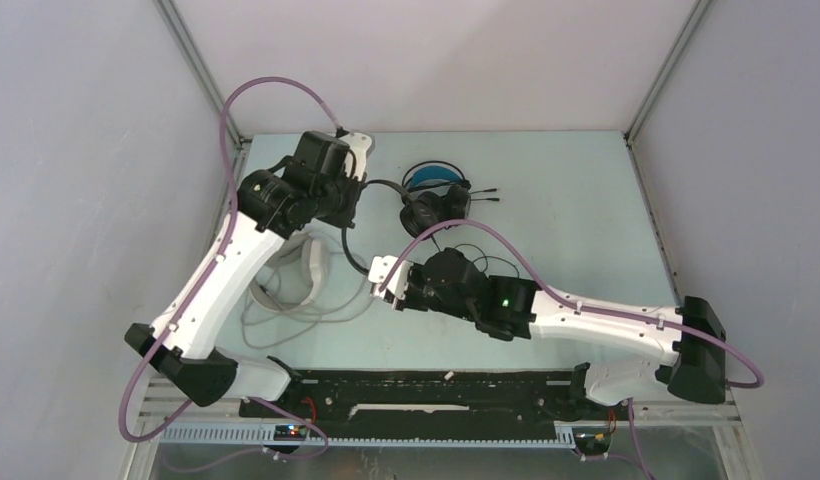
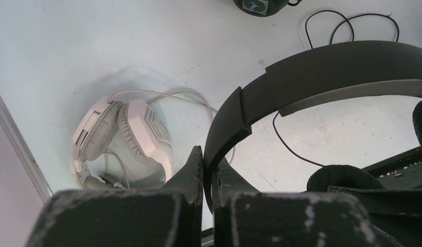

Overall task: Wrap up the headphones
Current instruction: Wrap the headphones cable around the headphones.

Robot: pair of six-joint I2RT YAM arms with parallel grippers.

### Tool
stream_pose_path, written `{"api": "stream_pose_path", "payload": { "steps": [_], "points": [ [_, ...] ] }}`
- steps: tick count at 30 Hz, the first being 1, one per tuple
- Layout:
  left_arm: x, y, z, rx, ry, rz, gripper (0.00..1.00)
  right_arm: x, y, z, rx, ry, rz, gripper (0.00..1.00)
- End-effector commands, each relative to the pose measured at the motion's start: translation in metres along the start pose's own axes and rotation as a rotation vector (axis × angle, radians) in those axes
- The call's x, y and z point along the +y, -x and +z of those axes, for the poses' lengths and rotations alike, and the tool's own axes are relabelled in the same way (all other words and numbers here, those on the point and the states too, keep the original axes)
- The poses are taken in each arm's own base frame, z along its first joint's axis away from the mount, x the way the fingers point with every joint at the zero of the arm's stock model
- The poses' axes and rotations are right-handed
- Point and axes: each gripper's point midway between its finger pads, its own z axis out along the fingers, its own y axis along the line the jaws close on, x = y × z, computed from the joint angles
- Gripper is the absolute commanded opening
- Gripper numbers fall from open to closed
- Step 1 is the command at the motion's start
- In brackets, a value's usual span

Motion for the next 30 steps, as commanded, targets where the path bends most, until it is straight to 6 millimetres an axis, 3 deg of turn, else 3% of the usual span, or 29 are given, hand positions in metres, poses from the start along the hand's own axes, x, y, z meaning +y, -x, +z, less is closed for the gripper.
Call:
{"api": "stream_pose_path", "payload": {
  "steps": [1, 2, 6, 8, 14, 19, 25, 30],
  "points": [
    [-0.015, 0.002, 0.002, -0.012, -0.067, -0.017, 0.00, -0.016, 0.042, -0.017, -0.119, -0.027, 0.120, 0.23],
    [-0.014, 0.002, 0.003, -0.003, -0.064, -0.014, 0.00, -0.014, 0.043, -0.020, -0.119, -0.021, 0.114, 0.27],
    [0.000, -0.003, 0.005, 0.045, 0.011, -0.003, 0.00, 0.011, 0.053, -0.049, -0.147, 0.112, 0.088, 0.59],
    [0.003, -0.006, 0.007, 0.070, 0.024, -0.001, 0.00, 0.017, 0.060, -0.066, -0.177, 0.160, 0.090, 0.68],
    [0.006, -0.013, 0.011, 0.116, 0.026, 0.002, 0.00, 0.022, 0.065, -0.099, -0.209, 0.199, 0.055, 0.71],
    [0.020, -0.018, 0.009, 0.136, 0.061, -0.004, 0.00, 0.014, 0.078, -0.125, -0.315, 0.172, 0.120, 0.71],
    [0.027, -0.015, 0.000, 0.103, 0.049, -0.042, 0.00, -0.035, 0.060, -0.124, -0.363, -0.123, 0.294, 0.66],
    [0.020, -0.007, -0.010, 0.068, -0.002, -0.068, 0.00, -0.022, 0.052, -0.111, -0.489, -0.123, 0.237, 0.73]
  ]
}}
